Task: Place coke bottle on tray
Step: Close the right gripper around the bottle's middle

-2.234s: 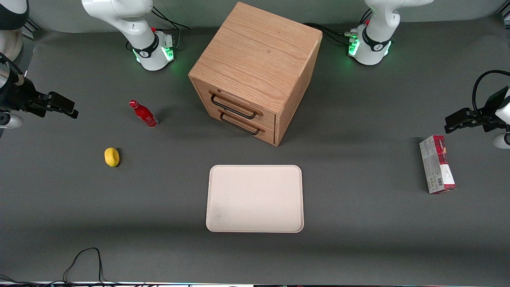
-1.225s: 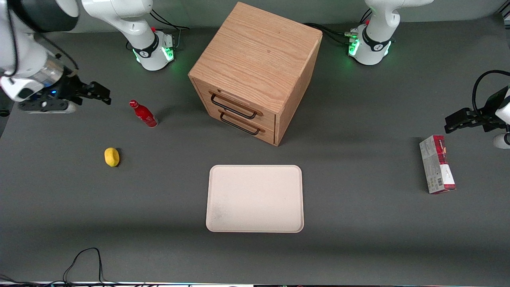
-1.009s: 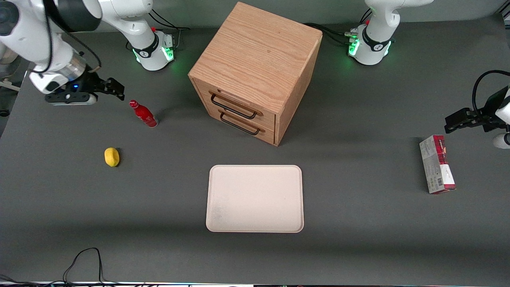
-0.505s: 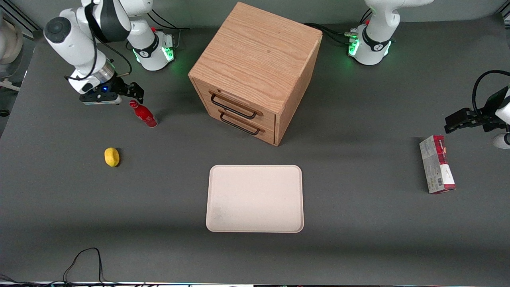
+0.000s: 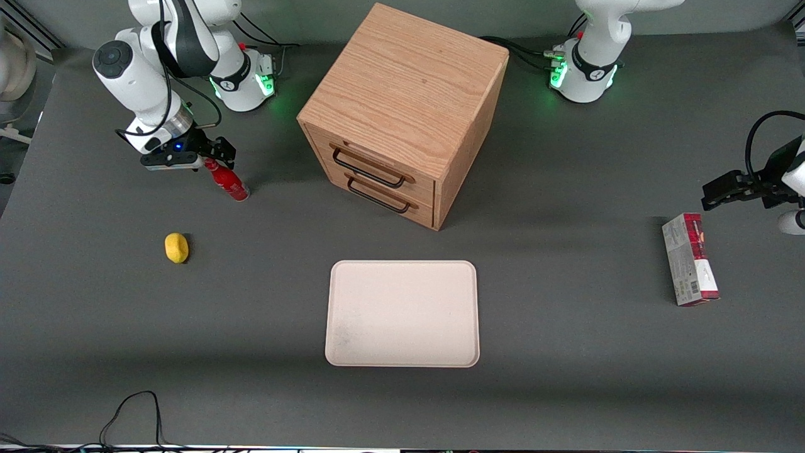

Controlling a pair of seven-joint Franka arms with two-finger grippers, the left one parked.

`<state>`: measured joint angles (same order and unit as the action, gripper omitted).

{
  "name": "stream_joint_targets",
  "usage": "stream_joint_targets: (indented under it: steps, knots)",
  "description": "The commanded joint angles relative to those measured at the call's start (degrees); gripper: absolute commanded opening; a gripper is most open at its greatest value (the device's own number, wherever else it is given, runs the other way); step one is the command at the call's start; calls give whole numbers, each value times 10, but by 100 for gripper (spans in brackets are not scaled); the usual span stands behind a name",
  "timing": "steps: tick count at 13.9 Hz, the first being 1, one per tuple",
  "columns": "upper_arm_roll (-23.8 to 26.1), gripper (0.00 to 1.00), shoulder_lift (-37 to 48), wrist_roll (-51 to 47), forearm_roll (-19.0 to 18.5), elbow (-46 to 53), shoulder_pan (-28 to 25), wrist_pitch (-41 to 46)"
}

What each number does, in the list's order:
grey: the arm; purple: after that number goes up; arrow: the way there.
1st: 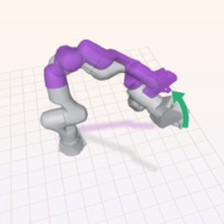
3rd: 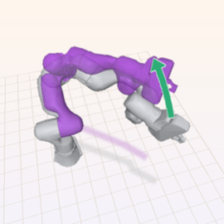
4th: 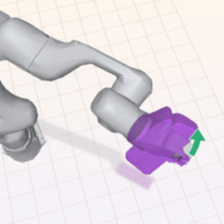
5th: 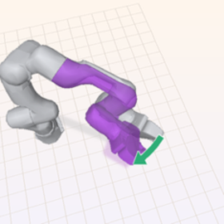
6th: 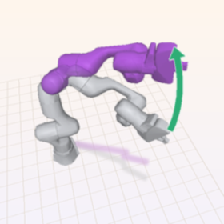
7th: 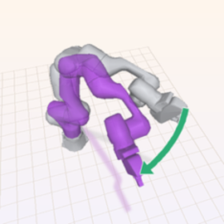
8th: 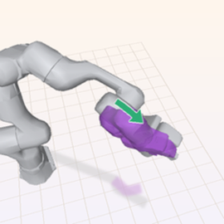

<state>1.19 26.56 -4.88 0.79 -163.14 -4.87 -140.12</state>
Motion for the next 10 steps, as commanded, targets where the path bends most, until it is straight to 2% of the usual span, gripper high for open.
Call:
stream_joint_targets:
  steps: [1,3,4,5,7,8,9,10]
  knots:
    - [-6,100,3,19,6,-35,-2,-37]
    - [-6,96,-4,19,6,-36,-1,-37]
    - [-6,90,-5,19,6,-35,-1,-36]
    - [-6,74,-10,19,6,-35,-1,-36]
    - [-6,29,-14,19,6,-35,0,-34]
    - [-6,11,-17,19,6,-34,0,-31]
    - [-6,0,-25,19,6,-34,0,-29]
    - [-6,0,-41,18,4,-32,1,-29]
